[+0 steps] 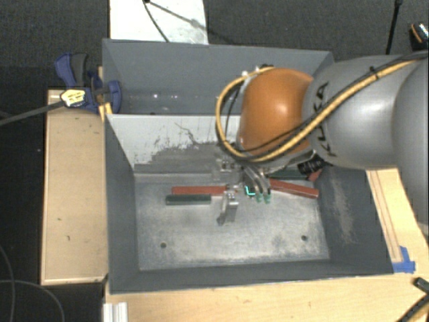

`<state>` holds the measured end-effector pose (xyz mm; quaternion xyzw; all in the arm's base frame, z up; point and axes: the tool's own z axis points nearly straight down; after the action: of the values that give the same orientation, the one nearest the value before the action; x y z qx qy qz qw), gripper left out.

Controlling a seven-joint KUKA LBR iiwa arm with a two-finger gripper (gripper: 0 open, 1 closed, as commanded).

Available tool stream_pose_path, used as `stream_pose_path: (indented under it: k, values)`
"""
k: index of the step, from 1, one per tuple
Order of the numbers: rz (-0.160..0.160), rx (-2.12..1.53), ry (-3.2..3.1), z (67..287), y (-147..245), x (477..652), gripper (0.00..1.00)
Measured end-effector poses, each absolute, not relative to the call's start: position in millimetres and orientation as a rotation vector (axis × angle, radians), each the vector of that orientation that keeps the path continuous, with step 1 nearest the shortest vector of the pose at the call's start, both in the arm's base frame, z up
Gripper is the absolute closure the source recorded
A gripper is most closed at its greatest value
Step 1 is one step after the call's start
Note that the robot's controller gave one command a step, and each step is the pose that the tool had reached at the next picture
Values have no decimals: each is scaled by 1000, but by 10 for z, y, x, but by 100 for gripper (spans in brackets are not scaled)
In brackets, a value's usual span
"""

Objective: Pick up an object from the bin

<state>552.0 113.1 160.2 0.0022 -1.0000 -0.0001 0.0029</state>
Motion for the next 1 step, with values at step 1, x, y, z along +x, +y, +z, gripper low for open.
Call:
stream_pose_path:
  k: [1]
  values:
    - [1, 51, -3137, 778, 1040, 5714, 0]
